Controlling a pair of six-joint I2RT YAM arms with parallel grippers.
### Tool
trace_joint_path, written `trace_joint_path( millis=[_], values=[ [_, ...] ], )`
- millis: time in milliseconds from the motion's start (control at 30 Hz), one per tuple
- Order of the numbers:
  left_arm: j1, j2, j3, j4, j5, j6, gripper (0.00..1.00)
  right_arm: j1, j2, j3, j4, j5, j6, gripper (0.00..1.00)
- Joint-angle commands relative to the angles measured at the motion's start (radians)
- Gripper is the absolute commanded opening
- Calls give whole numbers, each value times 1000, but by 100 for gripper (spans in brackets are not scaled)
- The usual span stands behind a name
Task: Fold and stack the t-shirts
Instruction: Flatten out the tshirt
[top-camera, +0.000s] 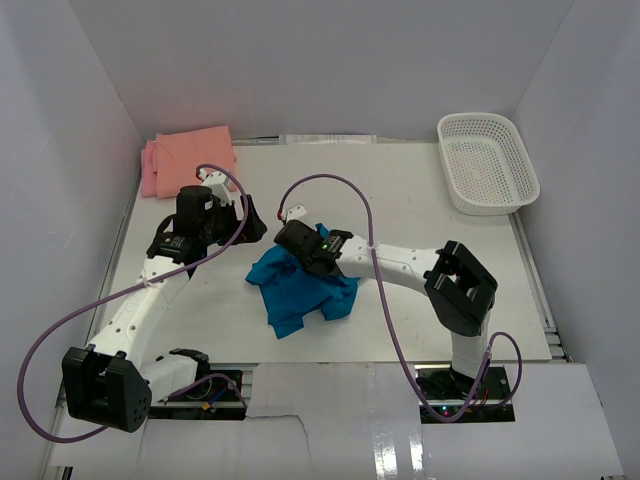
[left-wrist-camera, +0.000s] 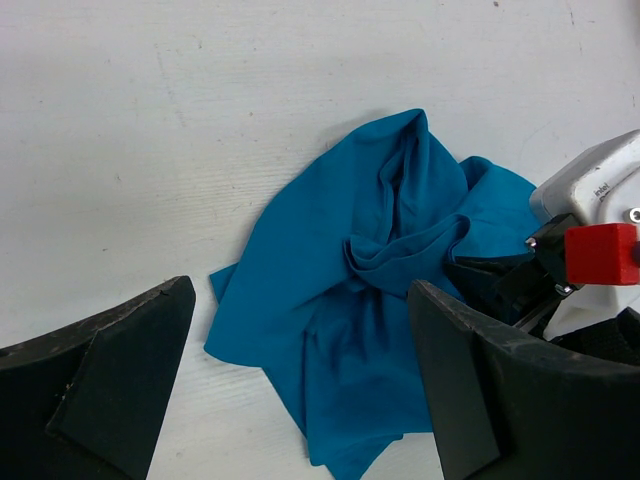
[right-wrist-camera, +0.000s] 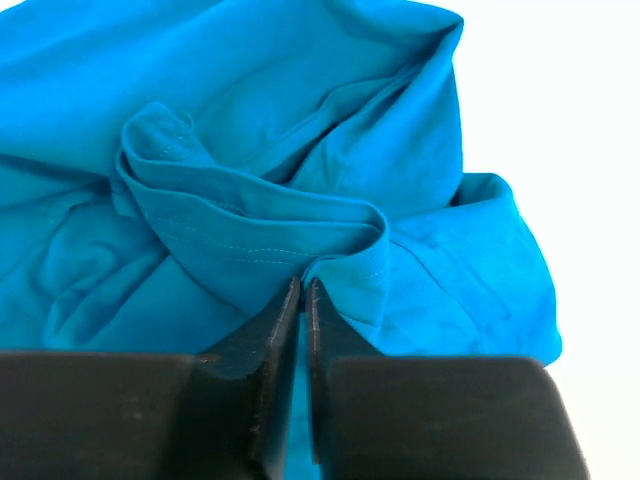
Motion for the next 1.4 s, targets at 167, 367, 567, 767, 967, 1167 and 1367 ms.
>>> trace_joint_path(
  millis=[167, 367, 567, 767, 967, 1167, 1367],
  values=[
    [0, -20, 4, 1, -2, 11, 98, 5, -18, 67, -40, 112, 8, 8],
    [0, -10, 7, 4, 15, 14, 98, -27, -112, 185, -117, 106, -67, 8],
    [-3, 33, 45, 4, 57, 21, 98, -107, -314, 315, -200, -37, -139, 8],
    [-28, 72, 131, 21, 97, 6, 98, -269, -455, 429, -260, -121, -181, 8],
    [-170, 216, 301, 27, 94, 55, 98, -401, -431, 583, -303, -261, -207, 8],
    [-263, 440, 467, 32, 142, 159, 98, -464, -435, 593, -321, -301, -213, 8],
    [-318, 507, 519, 53, 188, 207, 98, -550, -465, 547, -316, -361, -222, 8]
  ],
)
